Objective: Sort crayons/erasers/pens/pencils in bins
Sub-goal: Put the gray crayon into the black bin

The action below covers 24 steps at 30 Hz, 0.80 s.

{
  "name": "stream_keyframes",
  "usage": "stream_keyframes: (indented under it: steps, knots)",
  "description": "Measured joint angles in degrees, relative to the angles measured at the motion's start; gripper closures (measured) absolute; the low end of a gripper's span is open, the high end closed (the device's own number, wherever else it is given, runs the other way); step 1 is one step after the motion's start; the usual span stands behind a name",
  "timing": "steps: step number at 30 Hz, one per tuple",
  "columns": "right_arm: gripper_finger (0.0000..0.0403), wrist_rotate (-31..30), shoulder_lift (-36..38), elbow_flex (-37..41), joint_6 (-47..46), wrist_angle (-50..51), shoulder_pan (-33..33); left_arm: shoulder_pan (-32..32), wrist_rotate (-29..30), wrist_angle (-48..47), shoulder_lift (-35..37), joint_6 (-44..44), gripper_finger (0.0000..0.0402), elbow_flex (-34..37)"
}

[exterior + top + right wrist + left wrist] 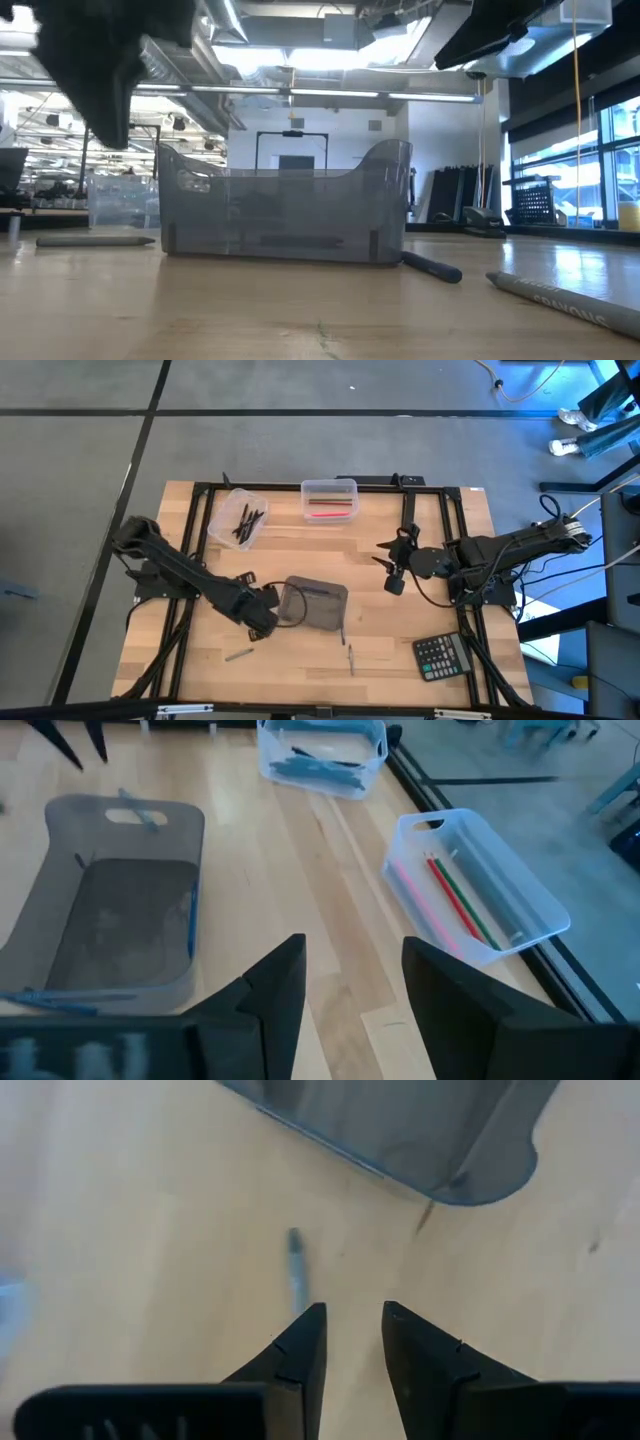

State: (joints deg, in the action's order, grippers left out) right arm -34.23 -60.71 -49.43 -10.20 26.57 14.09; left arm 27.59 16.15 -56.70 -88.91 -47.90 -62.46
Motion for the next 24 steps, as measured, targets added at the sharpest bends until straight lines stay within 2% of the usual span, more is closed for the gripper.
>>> stream_keyframes:
  steps: [4,10,18,24]
  knots:
    - [0.0232,-0.7,0.2,0.0,1.4,-0.3,0.0,-0.9,-2.8,12.3,4.8,0.0,0.0314,12.6]
    - [0.0232,-0.7,0.2,0.0,1.8,-1.3,0.0,-2.3,-4.5,18.3,5.4,-3.0,0.0315,23.6]
    - [0.0232,-0.7,0.2,0.0,1.7,-1.6,0.0,-2.6,-4.7,22.0,5.6,-2.1,0.0324,25.9]
    - [0.0232,-0.7,0.2,0.0,1.3,-1.9,0.0,-2.6,-5.0,22.0,5.6,-2.1,0.0351,25.9]
